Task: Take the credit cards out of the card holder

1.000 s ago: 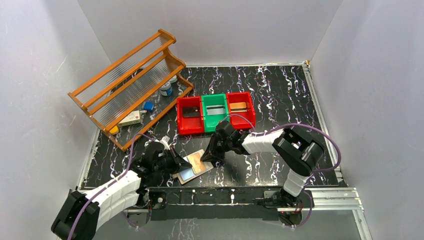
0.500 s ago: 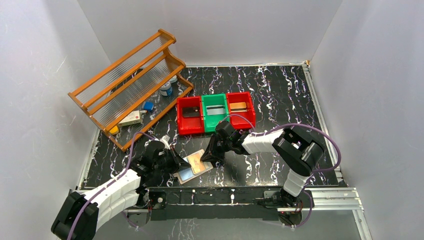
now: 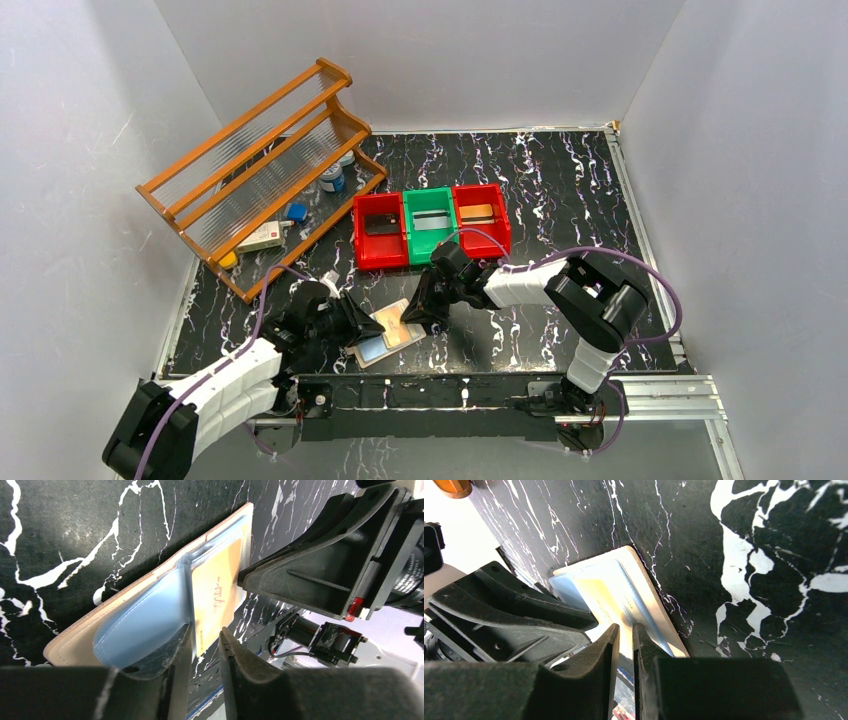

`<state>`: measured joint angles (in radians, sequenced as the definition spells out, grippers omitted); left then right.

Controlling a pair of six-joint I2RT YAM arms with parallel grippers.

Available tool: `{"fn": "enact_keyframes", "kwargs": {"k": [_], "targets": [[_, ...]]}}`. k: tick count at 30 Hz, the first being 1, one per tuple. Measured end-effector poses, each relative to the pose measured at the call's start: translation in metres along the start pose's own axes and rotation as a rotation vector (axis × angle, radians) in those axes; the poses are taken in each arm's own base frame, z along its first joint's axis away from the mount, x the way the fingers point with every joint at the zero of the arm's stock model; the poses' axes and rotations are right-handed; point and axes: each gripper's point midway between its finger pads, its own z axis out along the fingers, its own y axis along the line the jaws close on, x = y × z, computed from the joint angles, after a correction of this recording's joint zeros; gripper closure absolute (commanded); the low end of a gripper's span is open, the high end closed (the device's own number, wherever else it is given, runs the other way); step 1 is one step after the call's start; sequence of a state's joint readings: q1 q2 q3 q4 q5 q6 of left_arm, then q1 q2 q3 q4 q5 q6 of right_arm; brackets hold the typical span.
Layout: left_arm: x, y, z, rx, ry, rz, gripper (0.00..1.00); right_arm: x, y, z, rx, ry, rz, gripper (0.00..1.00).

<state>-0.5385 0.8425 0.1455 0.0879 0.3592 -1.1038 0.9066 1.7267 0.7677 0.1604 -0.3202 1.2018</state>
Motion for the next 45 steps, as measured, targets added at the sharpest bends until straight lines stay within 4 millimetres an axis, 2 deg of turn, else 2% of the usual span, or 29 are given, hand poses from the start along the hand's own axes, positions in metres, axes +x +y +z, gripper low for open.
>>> {"fn": "enact_keyframes", "kwargs": {"k": [3, 12, 23, 28, 45], "targets": [[-0.0011, -0.0026, 0.0003, 0.01, -0.005, -0.012, 0.69, 0.0, 0.0001, 0.0, 0.0, 0.0, 0.0, 0.74], [-0.0016, -0.0026, 0.0034, 0.008, -0.001, -0.033, 0.69, -0.0001, 0.0005, 0.0001, -0.002, 0.0, -0.001, 0.74], [0.0041, 0.001, 0.0097, 0.042, 0.018, -0.074, 0.85, 0.0002, 0.0005, 0.0003, -0.004, 0.003, -0.001, 0.74], [0.0046, 0.001, 0.0087, 0.051, 0.014, -0.077, 1.0, 0.0001, 0.0006, 0.0002, -0.004, 0.003, 0.0, 0.74], [0.0042, 0.0032, 0.0031, 0.046, -0.005, -0.05, 1.0, 0.0004, 0.0006, 0.0002, -0.005, 0.005, 0.0, 0.74]]}}
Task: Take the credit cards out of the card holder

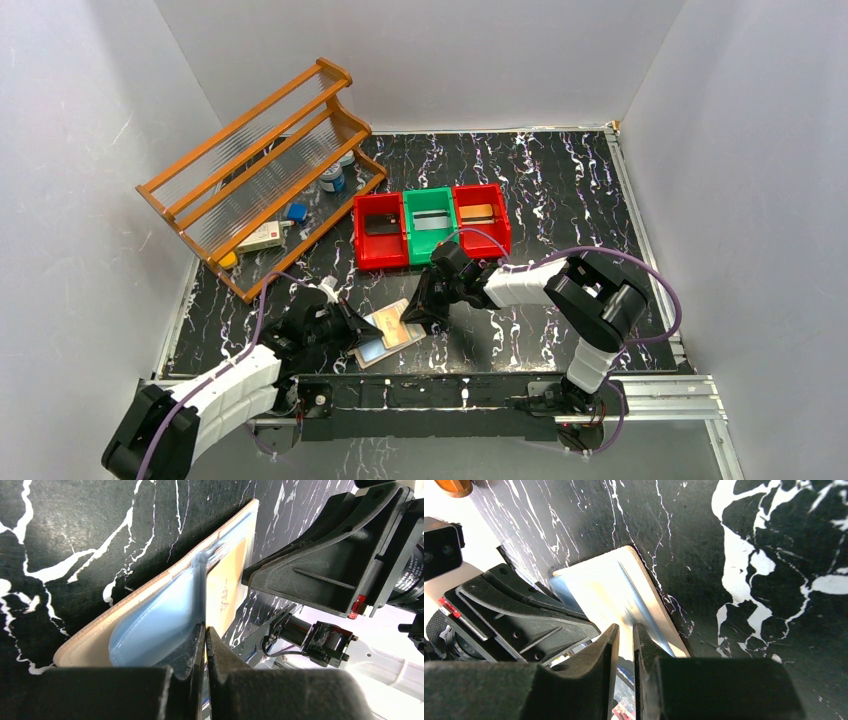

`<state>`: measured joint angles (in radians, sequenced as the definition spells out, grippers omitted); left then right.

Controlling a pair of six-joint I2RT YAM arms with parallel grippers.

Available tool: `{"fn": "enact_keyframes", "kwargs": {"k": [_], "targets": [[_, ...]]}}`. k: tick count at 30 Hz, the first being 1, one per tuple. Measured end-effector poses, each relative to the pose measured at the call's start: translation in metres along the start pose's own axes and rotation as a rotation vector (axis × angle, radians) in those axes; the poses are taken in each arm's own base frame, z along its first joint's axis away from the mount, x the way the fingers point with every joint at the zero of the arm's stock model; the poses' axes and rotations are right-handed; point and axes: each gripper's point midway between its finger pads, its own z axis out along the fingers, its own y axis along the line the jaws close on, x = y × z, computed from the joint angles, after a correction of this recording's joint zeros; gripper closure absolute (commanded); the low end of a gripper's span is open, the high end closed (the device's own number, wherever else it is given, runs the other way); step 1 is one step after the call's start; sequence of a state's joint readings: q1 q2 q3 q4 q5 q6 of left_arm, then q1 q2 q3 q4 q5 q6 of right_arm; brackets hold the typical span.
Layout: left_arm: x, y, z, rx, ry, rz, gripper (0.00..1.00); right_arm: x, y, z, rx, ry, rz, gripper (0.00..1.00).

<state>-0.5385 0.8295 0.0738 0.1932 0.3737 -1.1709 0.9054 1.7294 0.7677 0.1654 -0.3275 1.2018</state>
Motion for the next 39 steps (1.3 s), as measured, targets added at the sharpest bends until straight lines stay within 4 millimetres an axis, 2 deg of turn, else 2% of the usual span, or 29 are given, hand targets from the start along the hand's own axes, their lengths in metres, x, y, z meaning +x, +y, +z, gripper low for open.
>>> {"fn": "enact_keyframes", "kwargs": {"k": [25, 29, 36, 39], "targets": [[0.003, 0.013, -0.005, -0.064, 0.003, 0.024, 1.0, 0.0, 0.001, 0.0, -0.001, 0.001, -0.009, 0.73], [0.003, 0.014, -0.005, -0.066, 0.005, 0.028, 1.0, -0.002, 0.001, -0.003, 0.015, -0.018, -0.041, 0.72], [0.003, 0.014, -0.005, -0.072, 0.007, 0.03, 1.0, -0.005, -0.011, -0.014, 0.098, -0.069, -0.122, 0.7], [0.003, 0.014, -0.005, -0.073, 0.008, 0.03, 1.0, -0.004, -0.006, -0.015, 0.102, -0.066, -0.161, 0.69]]}}
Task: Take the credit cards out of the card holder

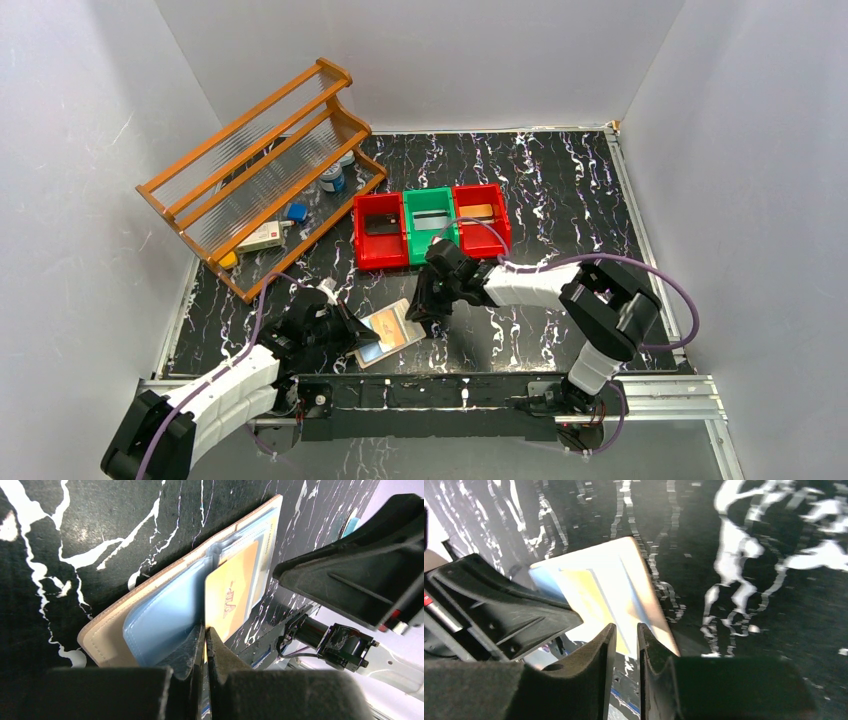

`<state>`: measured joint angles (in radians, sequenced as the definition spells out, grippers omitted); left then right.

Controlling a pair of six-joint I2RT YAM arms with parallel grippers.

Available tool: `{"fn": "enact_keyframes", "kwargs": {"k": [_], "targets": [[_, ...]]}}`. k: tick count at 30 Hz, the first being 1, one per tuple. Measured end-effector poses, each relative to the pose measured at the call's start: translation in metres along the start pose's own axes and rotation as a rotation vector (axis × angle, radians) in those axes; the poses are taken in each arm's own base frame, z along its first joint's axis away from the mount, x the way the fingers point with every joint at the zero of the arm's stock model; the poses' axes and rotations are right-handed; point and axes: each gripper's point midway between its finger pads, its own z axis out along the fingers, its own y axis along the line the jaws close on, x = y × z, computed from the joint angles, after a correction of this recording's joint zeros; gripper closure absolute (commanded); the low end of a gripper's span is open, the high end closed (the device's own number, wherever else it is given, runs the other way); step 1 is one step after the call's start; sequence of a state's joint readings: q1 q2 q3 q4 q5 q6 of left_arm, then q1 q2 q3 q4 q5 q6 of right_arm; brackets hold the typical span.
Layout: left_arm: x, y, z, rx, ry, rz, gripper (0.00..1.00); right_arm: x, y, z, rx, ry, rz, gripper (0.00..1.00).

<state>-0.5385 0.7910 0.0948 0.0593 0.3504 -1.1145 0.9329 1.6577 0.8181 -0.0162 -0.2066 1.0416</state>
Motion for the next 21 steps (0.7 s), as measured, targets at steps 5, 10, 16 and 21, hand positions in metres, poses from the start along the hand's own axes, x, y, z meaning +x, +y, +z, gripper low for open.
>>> {"fn": "enact_keyframes", "kwargs": {"k": [5, 10, 16, 21], "targets": [[0.0, 0.0, 0.0, -0.001, 0.0, 0.003, 1.0, 0.006, 0.032, 0.002, -0.051, 0.011, -0.097, 0.65], [0.0, 0.0, 0.0, -0.004, 0.002, 0.003, 1.0, 0.017, 0.041, 0.011, -0.055, 0.037, -0.141, 0.62], [0.0, 0.0, 0.0, -0.007, 0.004, 0.005, 1.0, 0.018, 0.031, 0.02, 0.003, 0.063, -0.114, 0.61], [0.0, 0.0, -0.001, -0.008, 0.005, 0.007, 0.86, 0.018, 0.031, 0.021, 0.015, 0.074, -0.108, 0.64]]}}
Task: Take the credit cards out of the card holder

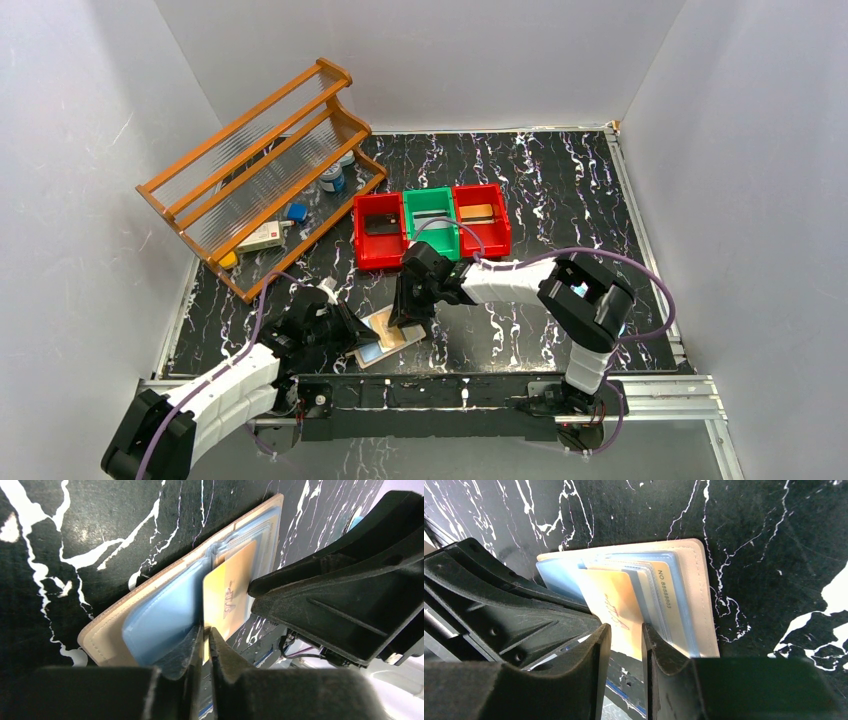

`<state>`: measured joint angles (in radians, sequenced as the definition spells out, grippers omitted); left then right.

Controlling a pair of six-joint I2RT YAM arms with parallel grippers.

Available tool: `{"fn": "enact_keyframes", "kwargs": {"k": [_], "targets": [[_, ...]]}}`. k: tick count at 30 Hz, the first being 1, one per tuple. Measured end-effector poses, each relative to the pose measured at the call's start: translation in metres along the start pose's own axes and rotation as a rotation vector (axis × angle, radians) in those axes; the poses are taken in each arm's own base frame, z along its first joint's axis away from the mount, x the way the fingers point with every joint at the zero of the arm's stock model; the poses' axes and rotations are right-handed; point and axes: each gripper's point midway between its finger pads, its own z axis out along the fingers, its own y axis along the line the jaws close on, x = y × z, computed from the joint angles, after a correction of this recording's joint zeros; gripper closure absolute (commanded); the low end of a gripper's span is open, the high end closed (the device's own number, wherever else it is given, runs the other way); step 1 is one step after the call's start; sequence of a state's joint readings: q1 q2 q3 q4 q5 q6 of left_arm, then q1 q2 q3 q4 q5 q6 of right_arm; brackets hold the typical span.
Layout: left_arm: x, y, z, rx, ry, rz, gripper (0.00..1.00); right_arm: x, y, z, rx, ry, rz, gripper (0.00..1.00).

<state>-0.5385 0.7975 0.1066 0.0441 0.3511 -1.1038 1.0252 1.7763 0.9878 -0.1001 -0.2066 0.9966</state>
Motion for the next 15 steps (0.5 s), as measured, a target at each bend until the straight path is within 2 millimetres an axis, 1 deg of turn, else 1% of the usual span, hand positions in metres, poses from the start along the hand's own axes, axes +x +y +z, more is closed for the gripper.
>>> {"fn": "enact_keyframes", "kwargs": {"k": [4, 9, 15], "targets": [[-0.0005, -0.0025, 0.0002, 0.009, 0.0, -0.005, 0.79, 0.0002, -0.0013, 0.0008, 0.003, 0.007, 0.012, 0.66], [-0.0016, -0.0074, 0.0016, 0.028, -0.001, -0.029, 0.78, 0.0001, -0.0016, 0.0014, 0.004, 0.013, 0.026, 0.67], [-0.0009, -0.0076, 0.0049, 0.053, -0.004, -0.076, 0.79, 0.0, -0.0019, 0.0014, 0.003, 0.017, 0.033, 0.67]]}}
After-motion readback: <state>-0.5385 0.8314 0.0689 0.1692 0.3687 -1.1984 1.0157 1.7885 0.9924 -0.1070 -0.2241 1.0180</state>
